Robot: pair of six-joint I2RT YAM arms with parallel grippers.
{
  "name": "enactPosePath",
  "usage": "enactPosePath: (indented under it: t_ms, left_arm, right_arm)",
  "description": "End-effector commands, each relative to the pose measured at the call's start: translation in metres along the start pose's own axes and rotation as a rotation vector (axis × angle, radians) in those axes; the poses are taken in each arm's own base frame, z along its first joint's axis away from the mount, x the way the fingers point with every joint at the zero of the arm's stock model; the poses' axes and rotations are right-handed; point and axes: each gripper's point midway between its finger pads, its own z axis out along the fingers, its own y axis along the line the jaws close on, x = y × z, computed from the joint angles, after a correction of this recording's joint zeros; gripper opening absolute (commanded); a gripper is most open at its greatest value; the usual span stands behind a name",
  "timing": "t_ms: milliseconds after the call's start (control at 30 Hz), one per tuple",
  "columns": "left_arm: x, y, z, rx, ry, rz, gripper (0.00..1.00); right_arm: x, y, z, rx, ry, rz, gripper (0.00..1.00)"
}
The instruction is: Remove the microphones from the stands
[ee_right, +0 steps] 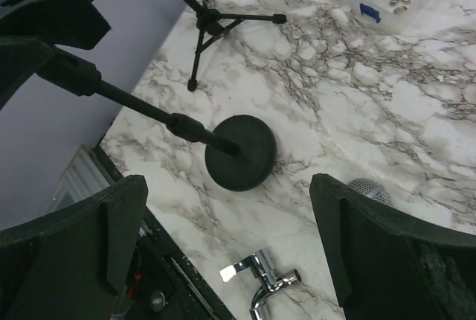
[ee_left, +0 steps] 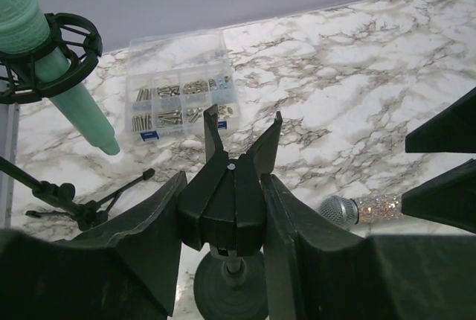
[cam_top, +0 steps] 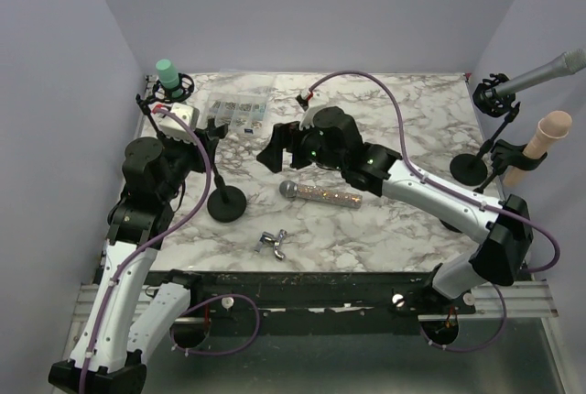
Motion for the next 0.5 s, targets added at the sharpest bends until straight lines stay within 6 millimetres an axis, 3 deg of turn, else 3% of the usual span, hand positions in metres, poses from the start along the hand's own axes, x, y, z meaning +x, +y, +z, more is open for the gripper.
enactPosePath:
  t_ms: [0, 200, 267, 333, 467]
  left_arm:
    - [-0.027, -0.001, -0.003, 0.0, -0.102, 0.014, 0.33]
    - [-0.021, -0.004, -0.004, -0.016, -0.08, 0.0, 0.16]
    - [-0.011, -0.004, -0.007, -0.023, -0.057, -0.031, 0.14]
    - [-0.002, -0.002, -0.011, -0.037, -0.043, -0.054, 0.15]
    - [0.008, -0.005, -0.019, -0.032, -0.015, -0.072, 0.29]
  right_arm:
    - [0.001, 0.02, -0.005, -0.072, 0.039, 0.084, 1.0]
    - [0.003, 0.008, -0.016, -0.026, 0.016, 0.059, 1.0]
    - [0.005, 0.006, -0.019, -0.024, 0.019, 0.048, 1.0]
    - [0.008, 0.003, -0.022, -0.021, 0.018, 0.035, 1.0]
    - [0.008, -0.005, -0.026, 0.006, -0.003, 0.011, 1.0]
